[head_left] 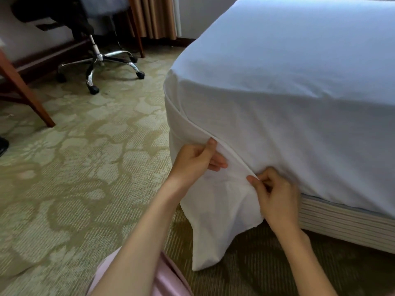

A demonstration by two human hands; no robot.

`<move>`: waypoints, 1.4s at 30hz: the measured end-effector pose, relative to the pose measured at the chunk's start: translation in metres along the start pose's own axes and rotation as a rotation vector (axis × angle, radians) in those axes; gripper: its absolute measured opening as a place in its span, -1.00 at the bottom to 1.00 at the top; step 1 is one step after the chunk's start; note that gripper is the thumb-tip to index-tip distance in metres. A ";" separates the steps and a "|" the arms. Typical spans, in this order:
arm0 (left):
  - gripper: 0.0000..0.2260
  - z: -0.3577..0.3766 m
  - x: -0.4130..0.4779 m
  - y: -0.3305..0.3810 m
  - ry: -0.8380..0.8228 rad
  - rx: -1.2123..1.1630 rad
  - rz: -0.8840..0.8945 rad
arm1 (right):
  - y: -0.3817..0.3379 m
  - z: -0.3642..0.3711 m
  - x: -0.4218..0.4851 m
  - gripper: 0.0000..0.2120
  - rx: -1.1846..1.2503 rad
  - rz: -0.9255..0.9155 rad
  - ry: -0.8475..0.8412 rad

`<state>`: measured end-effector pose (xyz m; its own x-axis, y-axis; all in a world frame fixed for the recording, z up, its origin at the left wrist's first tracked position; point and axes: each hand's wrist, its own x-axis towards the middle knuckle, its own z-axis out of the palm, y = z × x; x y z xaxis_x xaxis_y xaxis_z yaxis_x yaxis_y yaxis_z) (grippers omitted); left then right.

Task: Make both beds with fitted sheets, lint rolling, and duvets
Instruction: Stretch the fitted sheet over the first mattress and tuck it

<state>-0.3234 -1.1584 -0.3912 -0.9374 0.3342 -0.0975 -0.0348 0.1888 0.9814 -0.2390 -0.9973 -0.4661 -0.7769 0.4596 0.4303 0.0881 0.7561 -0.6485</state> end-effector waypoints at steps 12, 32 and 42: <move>-0.54 -0.010 0.007 -0.025 0.019 0.317 -0.236 | 0.007 0.003 -0.002 -0.76 0.046 0.035 -0.049; -0.66 -0.044 0.012 0.062 0.532 0.534 0.650 | 0.013 -0.014 0.014 -0.82 -0.148 -0.252 -0.040; -0.53 -0.033 0.035 0.059 0.528 0.258 0.076 | 0.006 -0.022 0.017 -0.85 -0.194 -0.296 -0.150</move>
<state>-0.3693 -1.1659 -0.3308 -0.9818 -0.1370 0.1315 0.0621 0.4228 0.9041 -0.2377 -0.9741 -0.4489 -0.8678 0.1458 0.4751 -0.0486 0.9265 -0.3732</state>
